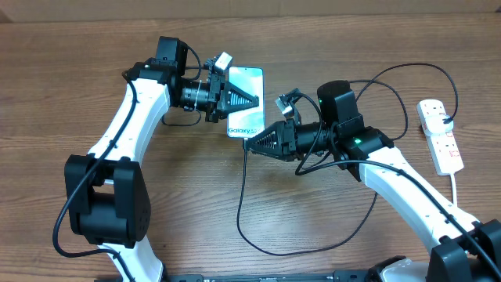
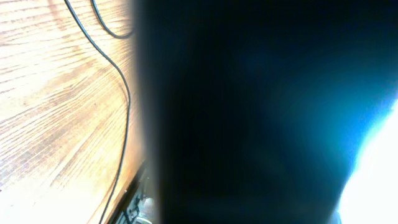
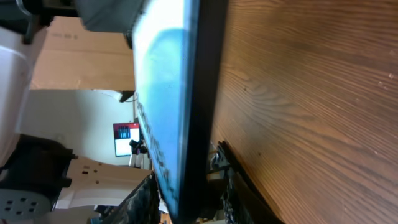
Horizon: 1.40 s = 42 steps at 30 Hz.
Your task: Plug charger to phone and switch on socket
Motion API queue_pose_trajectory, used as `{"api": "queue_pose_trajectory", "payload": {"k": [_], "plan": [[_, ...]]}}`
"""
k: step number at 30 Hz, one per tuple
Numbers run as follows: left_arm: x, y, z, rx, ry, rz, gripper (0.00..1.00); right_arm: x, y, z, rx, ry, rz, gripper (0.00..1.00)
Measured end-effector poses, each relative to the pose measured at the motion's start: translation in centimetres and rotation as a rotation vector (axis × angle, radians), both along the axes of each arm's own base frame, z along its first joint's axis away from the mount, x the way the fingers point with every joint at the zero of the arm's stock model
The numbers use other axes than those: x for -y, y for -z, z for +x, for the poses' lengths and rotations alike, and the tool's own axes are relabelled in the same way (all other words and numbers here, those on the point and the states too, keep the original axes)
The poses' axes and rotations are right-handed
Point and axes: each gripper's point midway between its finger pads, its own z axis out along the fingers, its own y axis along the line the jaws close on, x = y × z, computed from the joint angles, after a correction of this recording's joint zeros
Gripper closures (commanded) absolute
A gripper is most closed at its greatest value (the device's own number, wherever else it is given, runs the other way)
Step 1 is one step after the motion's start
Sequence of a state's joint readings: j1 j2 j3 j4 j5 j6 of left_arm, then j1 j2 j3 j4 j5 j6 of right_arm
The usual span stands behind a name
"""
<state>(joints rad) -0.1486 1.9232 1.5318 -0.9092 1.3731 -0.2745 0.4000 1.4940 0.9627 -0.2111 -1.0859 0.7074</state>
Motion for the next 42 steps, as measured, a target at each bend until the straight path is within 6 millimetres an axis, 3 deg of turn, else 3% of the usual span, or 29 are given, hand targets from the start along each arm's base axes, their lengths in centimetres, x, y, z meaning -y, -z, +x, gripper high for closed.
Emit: {"api": "queue_pose_trajectory", "payload": {"k": [9, 15, 18, 25, 42], "plan": [[0.0, -0.1, 0.0, -0.054, -0.009, 0.001, 0.96, -0.4, -1.2, 0.4, 0.025, -0.002, 0.041, 0.7], [0.0, -0.1, 0.2, -0.069, -0.016, 0.002, 0.95, -1.1, -1.2, -0.5, 0.011, -0.029, 0.042, 0.71], [0.1, -0.1, 0.3, -0.073, -0.019, 0.002, 0.96, -1.5, -1.3, -0.8, 0.007, -0.043, 0.046, 0.82], [-0.1, -0.4, 0.4, -0.081, -0.022, -0.011, 0.96, -1.6, -1.7, -0.8, 0.003, -0.044, 0.06, 0.96], [-0.1, -0.7, 0.4, -0.049, -0.012, -0.031, 0.96, -1.7, -1.9, -0.5, -0.03, -0.023, 0.06, 0.96]]}}
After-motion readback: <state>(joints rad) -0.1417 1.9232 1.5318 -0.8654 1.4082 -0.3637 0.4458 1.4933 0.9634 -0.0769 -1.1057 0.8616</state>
